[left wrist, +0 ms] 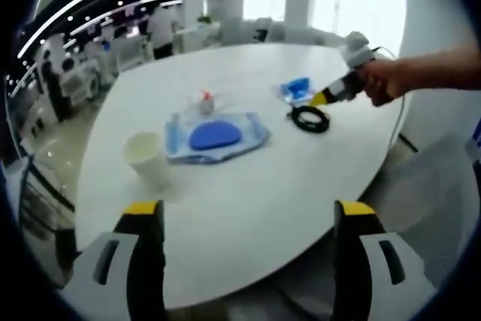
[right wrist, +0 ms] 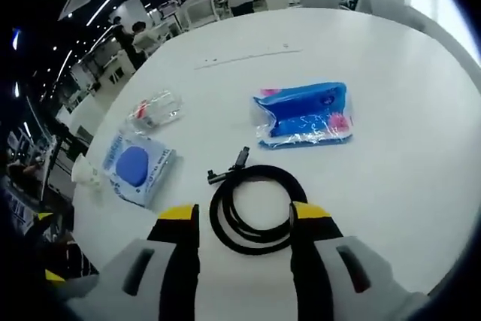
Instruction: Arrange the tabletop items into an orderly group along one side of the table until the central work area is clear of visible clutter.
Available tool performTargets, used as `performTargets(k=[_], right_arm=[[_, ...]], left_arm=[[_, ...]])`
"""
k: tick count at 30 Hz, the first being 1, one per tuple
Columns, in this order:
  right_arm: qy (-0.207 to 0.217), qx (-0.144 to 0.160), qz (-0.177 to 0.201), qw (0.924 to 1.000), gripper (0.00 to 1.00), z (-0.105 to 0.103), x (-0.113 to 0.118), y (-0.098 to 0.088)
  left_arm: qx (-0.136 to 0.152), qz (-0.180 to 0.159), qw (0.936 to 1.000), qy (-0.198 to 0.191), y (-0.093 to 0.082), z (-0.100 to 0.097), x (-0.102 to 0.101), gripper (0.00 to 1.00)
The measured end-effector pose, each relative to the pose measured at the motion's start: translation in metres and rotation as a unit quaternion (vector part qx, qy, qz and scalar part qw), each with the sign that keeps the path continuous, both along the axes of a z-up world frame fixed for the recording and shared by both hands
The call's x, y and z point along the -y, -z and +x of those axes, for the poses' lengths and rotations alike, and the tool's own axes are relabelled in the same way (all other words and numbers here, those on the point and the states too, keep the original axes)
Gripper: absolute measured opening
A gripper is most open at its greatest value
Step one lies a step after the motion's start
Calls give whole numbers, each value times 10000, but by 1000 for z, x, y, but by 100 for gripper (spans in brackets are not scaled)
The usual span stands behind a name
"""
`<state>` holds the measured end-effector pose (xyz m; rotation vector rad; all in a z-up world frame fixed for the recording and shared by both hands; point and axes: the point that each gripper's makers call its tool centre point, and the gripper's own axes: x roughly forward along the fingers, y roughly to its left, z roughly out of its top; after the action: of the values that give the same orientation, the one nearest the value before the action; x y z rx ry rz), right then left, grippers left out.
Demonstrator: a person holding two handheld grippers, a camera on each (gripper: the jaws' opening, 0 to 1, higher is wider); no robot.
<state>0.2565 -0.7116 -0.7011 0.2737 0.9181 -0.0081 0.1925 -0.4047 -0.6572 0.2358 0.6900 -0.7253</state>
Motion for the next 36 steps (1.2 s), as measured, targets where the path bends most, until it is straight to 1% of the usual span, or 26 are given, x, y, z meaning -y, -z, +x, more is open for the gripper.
performTargets(k=[2,4,7,13,17,22,30,33,36], right_arm=[[-33,-30,76,10000,50,6,9,11],[-34,-36,140,9999,50,5,12,14],[9,-8,225,9997,49,4,15,16],[59,34,391,9992,50,-5,16,17],[73,92,597,9981,51,-15,9,14],[5,143,653,9978,52,-29,1,10],[-1,119,756,9971,58,-48,-9,11],[-137,136,799,9966,63,-53,-17,10],[-246,161,770,9966,64,-58,-21,7]], left_arm=[[2,-12,10000,-6,0,0,0,90],[1,-10,10000,8,-1,0,0,90],[4,-3,10000,16,-1,-1,0,90],[-3,22,10000,66,0,-2,1,90],[-10,21,10000,78,0,-3,2,90],[-11,27,9999,100,0,-3,2,90],[-5,-7,10000,86,-1,-2,2,91],[5,-63,9999,95,-2,-3,3,91],[7,-17,9999,129,-1,-4,3,91]])
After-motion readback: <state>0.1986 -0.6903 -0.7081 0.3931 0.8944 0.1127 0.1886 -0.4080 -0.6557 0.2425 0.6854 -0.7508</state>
